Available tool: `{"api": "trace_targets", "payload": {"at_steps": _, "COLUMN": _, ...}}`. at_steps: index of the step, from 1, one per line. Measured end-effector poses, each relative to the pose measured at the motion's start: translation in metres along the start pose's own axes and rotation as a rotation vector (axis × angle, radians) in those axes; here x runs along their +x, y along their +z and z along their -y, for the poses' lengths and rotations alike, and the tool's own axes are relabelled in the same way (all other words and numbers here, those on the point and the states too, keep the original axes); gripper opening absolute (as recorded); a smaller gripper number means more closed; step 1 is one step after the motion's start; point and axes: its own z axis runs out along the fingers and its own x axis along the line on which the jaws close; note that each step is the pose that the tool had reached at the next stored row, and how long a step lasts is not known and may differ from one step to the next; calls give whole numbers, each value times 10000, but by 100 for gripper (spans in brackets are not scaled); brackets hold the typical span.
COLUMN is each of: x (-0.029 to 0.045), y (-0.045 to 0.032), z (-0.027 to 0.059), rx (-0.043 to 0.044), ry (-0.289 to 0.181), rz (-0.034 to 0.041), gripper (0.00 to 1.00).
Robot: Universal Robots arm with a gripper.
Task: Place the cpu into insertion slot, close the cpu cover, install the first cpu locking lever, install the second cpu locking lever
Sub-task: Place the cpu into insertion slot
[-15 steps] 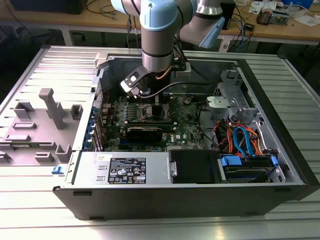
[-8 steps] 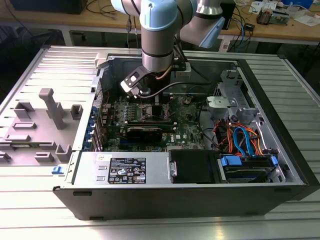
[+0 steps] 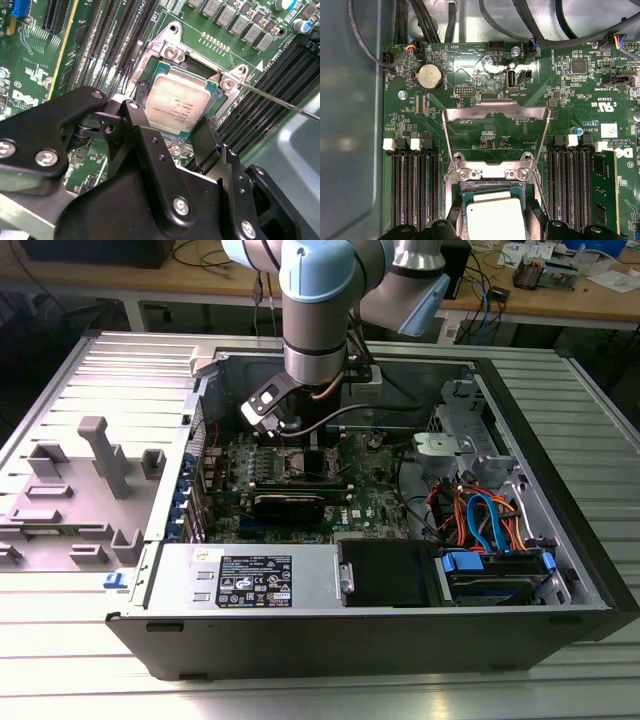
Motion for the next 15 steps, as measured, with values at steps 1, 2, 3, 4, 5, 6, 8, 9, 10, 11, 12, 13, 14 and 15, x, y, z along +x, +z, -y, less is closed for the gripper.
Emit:
{"api": "trace_targets", "payload": {"at_steps": 1, "x": 0, "y": 0, "z": 0, "rx": 0, "ry": 0, "rz": 0, "gripper": 62}}
{"api": "trace_targets", "payload": {"at_steps": 2, "x": 0, "y": 0, "z": 0, "rx": 0, "ry": 0, "rz": -1, "gripper": 62}}
{"api": "trace_targets", "payload": {"at_steps": 3, "x": 0, "y": 0, "z": 0, "rx": 0, "ry": 1, "rz": -1, "gripper": 62}}
{"api": "trace_targets", "payload": {"at_steps": 4, "x": 0, "y": 1, "z": 0, "rx": -1, "ry": 0, "rz": -1, "gripper": 62}}
{"api": "trace_targets", "payload": {"at_steps": 5, "x": 0, "y": 0, "z": 0, "rx": 1, "ry": 0, "rz": -1, "gripper": 60}}
{"api": "trace_targets", "payload": {"at_steps": 6, "x": 0, "y": 0, "z": 0, "rx": -1, "ry": 0, "rz": -1, "gripper": 60}}
{"api": "trace_targets", "payload": {"at_steps": 8, "x": 0, "y": 0, "z": -1, "rx": 0, "ry": 0, "rz": -1, "gripper": 54}}
{"api": "trace_targets", "payload": {"at_steps": 9, "x": 0, "y": 0, "z": -4, "rx": 2, "ry": -1, "rz": -2, "gripper": 54}}
{"api": "trace_targets", "payload": {"at_steps": 10, "x": 0, "y": -1, "z": -6, "rx": 4, "ry": 1, "rz": -4, "gripper": 54}}
{"api": "trace_targets", "payload": {"at_steps": 11, "x": 0, "y": -3, "z": -8, "rx": 10, "ry": 9, "rz": -4, "gripper": 54}}
{"api": "trace_targets", "payload": {"at_steps": 12, "x": 0, "y": -4, "z": -10, "rx": 15, "ry": 19, "rz": -5, "gripper": 54}}
{"api": "trace_targets", "payload": {"at_steps": 13, "x": 0, "y": -5, "z": -13, "rx": 23, "ry": 42, "rz": -1, "gripper": 54}}
{"api": "trace_targets", "payload": {"at_steps": 14, "x": 0, "y": -5, "z": -14, "rx": 28, "ry": 57, "rz": -2, "gripper": 54}}
{"api": "trace_targets", "payload": {"at_steps": 15, "x": 0, "y": -6, "z": -15, "rx": 32, "ry": 79, "rz": -4, "gripper": 54}}
